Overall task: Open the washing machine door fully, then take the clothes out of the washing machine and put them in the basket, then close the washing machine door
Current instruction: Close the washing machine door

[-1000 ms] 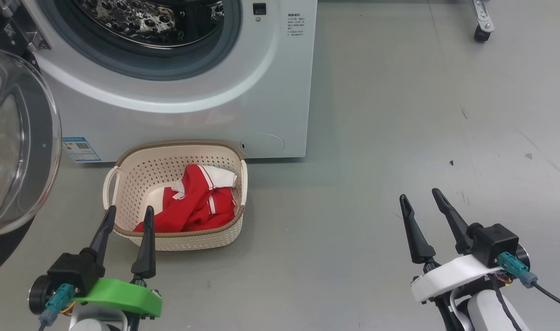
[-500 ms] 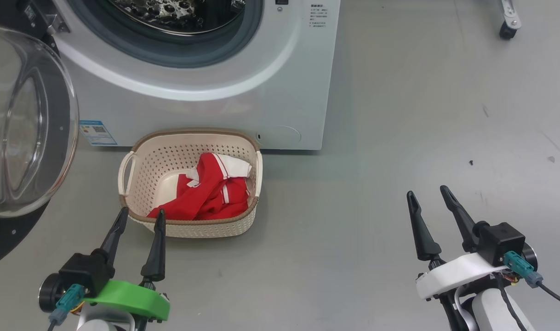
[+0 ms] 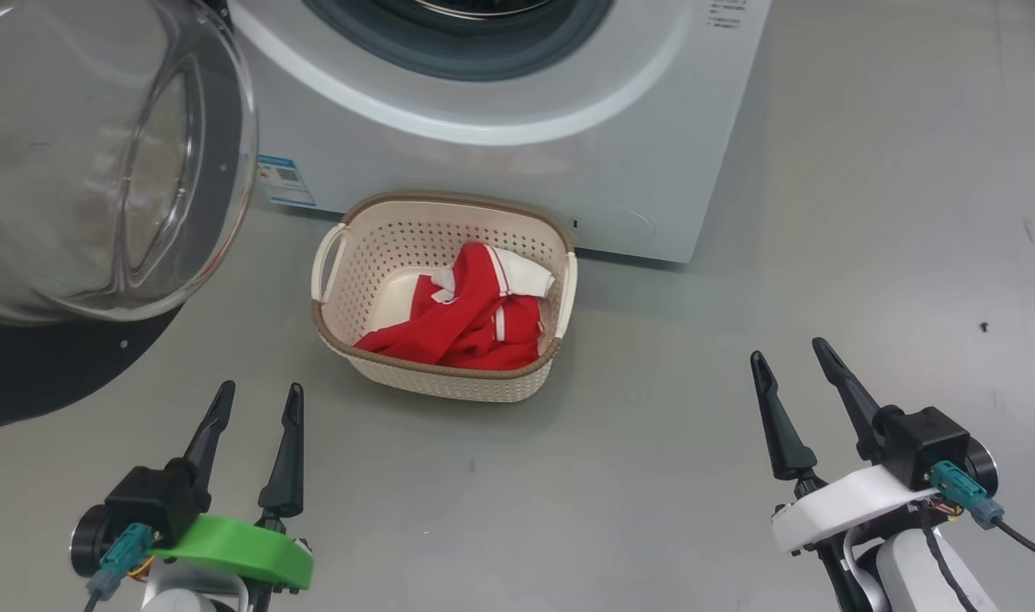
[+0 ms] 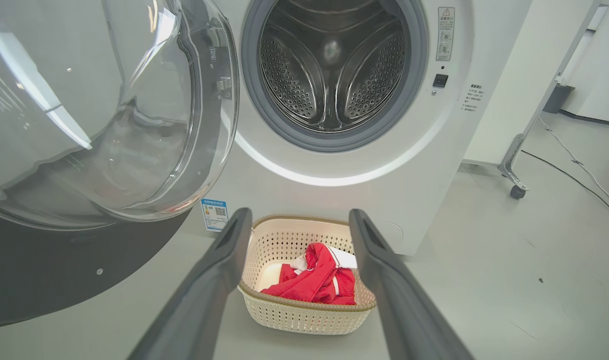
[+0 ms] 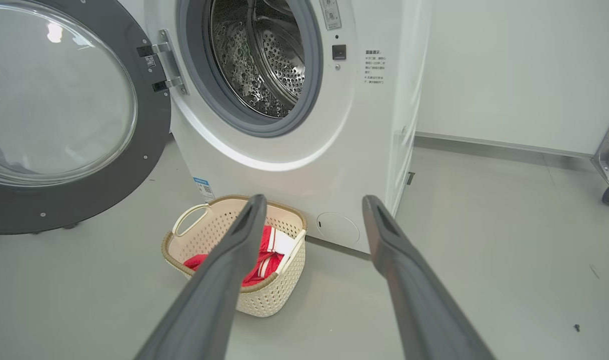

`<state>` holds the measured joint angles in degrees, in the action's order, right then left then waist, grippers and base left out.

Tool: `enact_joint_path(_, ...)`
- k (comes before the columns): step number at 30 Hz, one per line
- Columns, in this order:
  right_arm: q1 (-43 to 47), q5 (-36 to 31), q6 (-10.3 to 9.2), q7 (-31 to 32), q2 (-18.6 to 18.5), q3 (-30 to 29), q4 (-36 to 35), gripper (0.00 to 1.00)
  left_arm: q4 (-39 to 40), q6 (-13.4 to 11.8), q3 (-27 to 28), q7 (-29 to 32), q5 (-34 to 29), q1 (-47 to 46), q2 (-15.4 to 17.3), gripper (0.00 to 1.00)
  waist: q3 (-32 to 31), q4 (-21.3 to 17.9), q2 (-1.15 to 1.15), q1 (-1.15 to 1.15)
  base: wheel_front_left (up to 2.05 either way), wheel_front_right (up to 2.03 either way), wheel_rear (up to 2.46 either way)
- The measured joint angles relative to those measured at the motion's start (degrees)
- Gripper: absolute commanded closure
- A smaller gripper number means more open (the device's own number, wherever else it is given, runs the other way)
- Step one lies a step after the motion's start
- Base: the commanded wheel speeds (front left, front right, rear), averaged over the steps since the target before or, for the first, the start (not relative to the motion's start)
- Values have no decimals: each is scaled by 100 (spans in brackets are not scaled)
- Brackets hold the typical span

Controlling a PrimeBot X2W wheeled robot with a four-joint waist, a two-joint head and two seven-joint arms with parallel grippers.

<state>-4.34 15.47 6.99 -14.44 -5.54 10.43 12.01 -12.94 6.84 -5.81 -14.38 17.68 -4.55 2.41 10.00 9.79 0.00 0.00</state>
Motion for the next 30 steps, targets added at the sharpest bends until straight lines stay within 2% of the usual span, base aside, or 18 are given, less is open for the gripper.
enact_joint_path(7, -48, -42, 0, 0, -33, 85, 21, 0, -22, -8, 10, 0, 140, -2, -7, 0, 19, 630, 0, 0, 0, 0, 0)
enact_joint_path(8, -48, -42, 0, 0, -33, 85, 21, 0, -22, -8, 10, 0, 140, -2, -7, 0, 19, 630, 0, 0, 0, 0, 0)
enact_joint_path(15, -35, -38, 0, 0, 10, 188, 114, 0, -38, -57, 36, 0, 156, 5, -12, 0, -168, 1341, 0, 0, 0, 0, 0)
enact_joint_path(23, 12, -5, 0, 0, 27, 241, 143, 0, 2, -103, 101, 0, 157, 16, -14, 0, -341, 1694, 0, 0, 0, 0, 0)
enact_joint_path(30, 18, 5, 0, 0, 36, 280, 174, 0, 18, -107, 123, 0, 157, 31, -14, 0, -430, 1846, 0, 0, 0, 0, 0)
